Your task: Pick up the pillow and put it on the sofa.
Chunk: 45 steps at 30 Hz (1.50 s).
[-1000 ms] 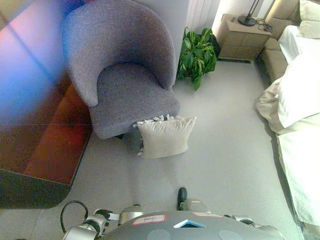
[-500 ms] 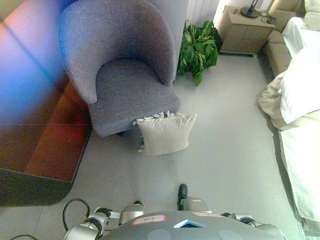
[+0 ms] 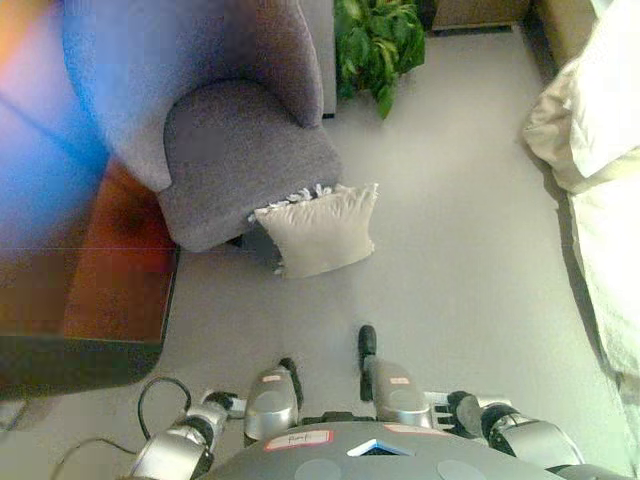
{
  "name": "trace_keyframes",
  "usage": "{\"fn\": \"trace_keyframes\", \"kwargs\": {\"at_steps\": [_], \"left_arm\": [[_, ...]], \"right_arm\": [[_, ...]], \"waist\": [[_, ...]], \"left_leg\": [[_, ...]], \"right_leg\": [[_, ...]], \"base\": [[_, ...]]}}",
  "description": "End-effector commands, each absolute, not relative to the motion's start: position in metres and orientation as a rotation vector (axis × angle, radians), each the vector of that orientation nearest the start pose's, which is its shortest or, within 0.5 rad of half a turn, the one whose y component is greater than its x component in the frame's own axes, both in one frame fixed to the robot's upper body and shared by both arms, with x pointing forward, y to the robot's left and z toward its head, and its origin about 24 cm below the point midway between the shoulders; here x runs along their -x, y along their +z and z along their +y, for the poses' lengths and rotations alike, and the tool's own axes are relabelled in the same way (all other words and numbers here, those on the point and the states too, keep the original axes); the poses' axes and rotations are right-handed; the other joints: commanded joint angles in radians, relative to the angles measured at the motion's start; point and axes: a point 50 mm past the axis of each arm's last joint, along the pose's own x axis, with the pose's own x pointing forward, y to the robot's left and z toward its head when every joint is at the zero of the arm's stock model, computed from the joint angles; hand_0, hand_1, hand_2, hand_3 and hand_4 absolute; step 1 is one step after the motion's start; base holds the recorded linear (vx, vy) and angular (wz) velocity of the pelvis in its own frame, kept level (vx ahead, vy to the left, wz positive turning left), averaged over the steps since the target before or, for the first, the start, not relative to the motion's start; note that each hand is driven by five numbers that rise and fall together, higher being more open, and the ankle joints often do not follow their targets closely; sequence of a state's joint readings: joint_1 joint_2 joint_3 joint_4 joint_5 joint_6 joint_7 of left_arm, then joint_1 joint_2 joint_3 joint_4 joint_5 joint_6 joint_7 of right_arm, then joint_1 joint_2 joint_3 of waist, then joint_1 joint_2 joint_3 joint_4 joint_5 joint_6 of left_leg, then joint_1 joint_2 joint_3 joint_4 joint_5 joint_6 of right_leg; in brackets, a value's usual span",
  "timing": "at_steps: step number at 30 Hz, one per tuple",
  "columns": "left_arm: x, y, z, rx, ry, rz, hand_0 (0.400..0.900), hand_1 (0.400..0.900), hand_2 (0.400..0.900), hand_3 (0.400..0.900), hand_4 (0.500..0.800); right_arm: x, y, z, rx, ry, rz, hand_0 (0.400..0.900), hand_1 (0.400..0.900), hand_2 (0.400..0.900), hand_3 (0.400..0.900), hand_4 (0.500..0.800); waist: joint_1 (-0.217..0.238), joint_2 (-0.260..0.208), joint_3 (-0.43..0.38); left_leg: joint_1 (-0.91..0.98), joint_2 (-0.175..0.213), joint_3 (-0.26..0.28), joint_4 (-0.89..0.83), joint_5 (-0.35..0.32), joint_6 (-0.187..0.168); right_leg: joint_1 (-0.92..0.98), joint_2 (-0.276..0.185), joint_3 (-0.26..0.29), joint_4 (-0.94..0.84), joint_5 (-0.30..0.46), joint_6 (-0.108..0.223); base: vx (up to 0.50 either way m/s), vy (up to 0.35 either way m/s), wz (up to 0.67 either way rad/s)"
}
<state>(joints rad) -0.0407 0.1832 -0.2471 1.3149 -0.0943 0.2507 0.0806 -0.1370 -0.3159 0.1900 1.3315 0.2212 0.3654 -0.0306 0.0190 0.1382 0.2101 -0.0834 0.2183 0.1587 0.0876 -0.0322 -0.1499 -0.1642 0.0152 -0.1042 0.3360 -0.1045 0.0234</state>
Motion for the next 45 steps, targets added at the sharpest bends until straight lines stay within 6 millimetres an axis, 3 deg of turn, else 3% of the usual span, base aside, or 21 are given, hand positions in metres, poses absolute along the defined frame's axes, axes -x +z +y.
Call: {"fn": "trace_keyframes", "kwargs": {"at_steps": [1, 4, 7, 9, 12, 13, 15, 17, 21, 22, 24, 25, 27, 30, 32, 36, 39, 45], "left_arm": [[-0.031, -0.173, 0.223, -0.290, 0.103, 1.616, 0.900, 0.900, 0.900, 0.900, 0.800], [-0.020, -0.174, 0.223, -0.265, 0.121, 1.647, 0.900, 0.900, 0.900, 0.900, 0.800], [-0.017, -0.174, 0.223, -0.253, 0.123, 1.662, 0.900, 0.900, 0.900, 0.900, 0.800], [-0.027, -0.172, 0.230, -0.287, 0.126, 1.642, 0.900, 0.900, 0.900, 0.900, 0.800], [-0.041, -0.169, 0.240, -0.331, 0.129, 1.589, 0.900, 0.900, 0.900, 0.900, 0.800], [-0.046, -0.168, 0.243, -0.349, 0.122, 1.583, 0.900, 0.900, 0.900, 0.900, 0.800], [-0.051, -0.166, 0.248, -0.376, 0.118, 1.582, 0.900, 0.900, 0.900, 0.900, 0.800], [-0.056, -0.162, 0.257, -0.412, 0.108, 1.577, 0.900, 0.900, 0.900, 0.900, 0.800], [-0.065, -0.159, 0.264, -0.459, 0.111, 1.581, 0.900, 0.900, 0.900, 0.900, 0.800], [-0.067, -0.158, 0.265, -0.461, 0.115, 1.577, 0.900, 0.900, 0.900, 0.900, 0.800], [-0.091, -0.152, 0.268, -0.466, 0.146, 1.526, 0.900, 0.900, 0.900, 0.900, 0.800], [-0.100, -0.150, 0.268, -0.467, 0.155, 1.508, 0.900, 0.900, 0.900, 0.900, 0.800], [-0.122, -0.144, 0.269, -0.462, 0.188, 1.443, 0.900, 0.900, 0.900, 0.900, 0.800], [-0.137, -0.140, 0.265, -0.458, 0.202, 1.392, 0.900, 0.900, 0.900, 0.900, 0.800], [-0.138, -0.140, 0.265, -0.465, 0.199, 1.379, 0.900, 0.900, 0.900, 0.900, 0.800], [-0.124, -0.146, 0.263, -0.456, 0.218, 1.391, 0.900, 0.900, 0.900, 0.900, 0.800], [-0.120, -0.147, 0.264, -0.471, 0.185, 1.412, 0.900, 0.900, 0.900, 0.900, 0.800], [-0.149, -0.138, 0.259, -0.473, 0.141, 1.371, 0.900, 0.900, 0.900, 0.900, 0.800]], "right_arm": [[-0.055, -0.158, -0.266, 0.286, -0.202, 1.655, 0.900, 0.900, 0.900, 0.900, 0.800], [-0.051, -0.159, -0.264, 0.313, -0.167, 1.662, 0.900, 0.900, 0.900, 0.900, 0.800], [-0.053, -0.160, -0.261, 0.306, -0.159, 1.654, 0.900, 0.900, 0.900, 0.900, 0.800], [-0.062, -0.160, -0.259, 0.295, -0.147, 1.638, 0.900, 0.900, 0.900, 0.900, 0.800], [-0.070, -0.159, -0.256, 0.267, -0.120, 1.612, 0.900, 0.900, 0.900, 0.900, 0.800], [-0.070, -0.160, -0.255, 0.266, -0.108, 1.604, 0.900, 0.900, 0.900, 0.900, 0.800], [-0.077, -0.159, -0.254, 0.283, -0.106, 1.577, 0.900, 0.900, 0.900, 0.900, 0.800], [-0.084, -0.158, -0.252, 0.278, -0.095, 1.547, 0.900, 0.900, 0.900, 0.900, 0.800], [-0.095, -0.156, -0.252, 0.343, -0.091, 1.485, 0.900, 0.900, 0.900, 0.900, 0.800], [-0.097, -0.156, -0.253, 0.351, -0.088, 1.474, 0.900, 0.900, 0.900, 0.900, 0.800], [-0.120, -0.150, -0.255, 0.443, -0.075, 1.381, 0.900, 0.900, 0.900, 0.900, 0.800], [-0.129, -0.147, -0.254, 0.463, -0.073, 1.350, 0.900, 0.900, 0.900, 0.900, 0.800], [-0.158, -0.138, -0.253, 0.551, -0.081, 1.240, 0.900, 0.900, 0.900, 0.900, 0.800], [-0.185, -0.125, -0.253, 0.654, -0.099, 1.136, 0.900, 0.900, 0.900, 0.900, 0.800], [-0.193, -0.120, -0.254, 0.719, -0.113, 1.098, 0.900, 0.900, 0.900, 0.900, 0.800], [-0.195, -0.116, -0.259, 0.897, -0.091, 1.067, 0.900, 0.900, 0.900, 0.900, 0.800], [-0.203, -0.111, -0.262, 0.977, -0.092, 1.036, 0.900, 0.900, 0.900, 0.900, 0.800], [-0.269, -0.059, -0.268, 1.156, -0.212, 0.806, 0.900, 0.900, 0.900, 0.900, 0.800]], "waist": [[0.017, -0.059, 0.011], [0.038, -0.046, 0.007], [0.046, -0.025, -0.001], [0.051, -0.029, -0.016], [0.071, -0.043, -0.022], [0.075, -0.049, -0.026], [0.084, -0.072, -0.040], [0.082, -0.090, -0.057], [0.074, -0.094, -0.073], [0.071, -0.097, -0.071], [0.064, -0.098, -0.042], [0.060, -0.100, -0.028], [0.042, -0.100, 0.027], [0.004, -0.127, 0.076], [-0.012, -0.130, 0.091], [-0.007, -0.145, 0.087], [0.030, -0.142, 0.089], [0.065, -0.113, 0.138]], "left_leg": [[-0.205, -0.035, -0.037, -0.103, 0.372, 0.003], [-0.229, -0.006, -0.045, -0.138, 0.405, -0.013], [-0.240, 0.023, 0.002, -0.118, 0.422, -0.021], [-0.250, 0.043, 0.084, -0.092, 0.322, 0.008], [-0.337, 0.046, 0.031, 0.095, 0.333, -0.002], [-0.338, 0.046, 0.040, 0.122, 0.305, 0.013], [-0.317, 0.005, 0.031, 0.137, 0.237, 0.059], [-0.285, -0.041, 0.038, 0.128, 0.181, 0.101], [-0.224, -0.093, 0.048, 0.092, 0.113, 0.149], [-0.221, -0.098, 0.049, 0.089, 0.110, 0.151], [-0.216, -0.104, 0.060, 0.081, 0.104, 0.152], [-0.212, -0.101, 0.067, 0.083, 0.098, 0.148], [-0.202, -0.085, 0.070, 0.090, 0.086, 0.133], [-0.192, -0.103, 0.042, 0.110, 0.020, 0.120], [-0.179, -0.098, 0.007, 0.123, -0.029, 0.113], [-0.190, -0.084, -0.075, 0.209, -0.062, 0.116], [-0.196, -0.051, -0.085, 0.196, -0.030, 0.090], [-0.245, -0.063, -0.152, 0.133, 0.030, 0.059]], "right_leg": [[0.331, -0.049, 0.108, -0.293, -0.043, -0.001], [0.386, -0.049, 0.128, -0.259, -0.121, 0.001], [0.421, -0.061, 0.107, -0.208, -0.197, 0.005], [0.417, -0.106, 0.075, -0.120, -0.241, 0.034], [0.430, -0.138, 0.064, -0.066, -0.281, 0.042], [0.438, -0.164, 0.049, -0.041, -0.268, 0.054], [0.439, -0.213, 0.040, -0.006, -0.185, 0.094], [0.429, -0.233, 0.056, 0.042, -0.084, 0.115], [0.320, -0.259, 0.047, 0.136, 0.039, 0.112], [0.304, -0.260, 0.041, 0.134, 0.028, 0.111], [0.208, -0.252, -0.004, 0.054, -0.016, 0.097], [0.164, -0.258, -0.022, 0.011, -0.002, 0.093], [0.004, -0.298, -0.051, -0.053, 0.075, 0.097], [-0.157, -0.380, -0.020, -0.201, 0.301, 0.141], [-0.197, -0.403, 0.001, -0.258, 0.342, 0.154], [-0.162, -0.389, 0.043, -0.193, 0.284, 0.160], [-0.117, -0.390, -0.016, -0.172, 0.253, 0.164], [-0.139, -0.381, -0.053, -0.177, 0.226, 0.173]], "base": [[0.56, 0.165, -0.68], [0.58, 0.218, -0.53], [0.50, 0.278, -0.20], [0.57, 0.352, 0.06], [0.47, 0.219, 0.10], [0.51, 0.276, 0.14], [0.43, 0.262, 0.10], [0.41, 0.253, 0.16], [0.31, 0.199, 0.14], [0.17, 0.077, 0.10], [0.00, -0.058, 0.09], [-0.15, -0.201, 0.15], [-0.19, -0.262, 0.20], [0.01, -0.314, 0.53], [0.18, -0.336, 0.77], [0.27, -0.244, 0.51], [0.19, -0.218, 0.23], [0.02, -0.094, 0.17]]}}
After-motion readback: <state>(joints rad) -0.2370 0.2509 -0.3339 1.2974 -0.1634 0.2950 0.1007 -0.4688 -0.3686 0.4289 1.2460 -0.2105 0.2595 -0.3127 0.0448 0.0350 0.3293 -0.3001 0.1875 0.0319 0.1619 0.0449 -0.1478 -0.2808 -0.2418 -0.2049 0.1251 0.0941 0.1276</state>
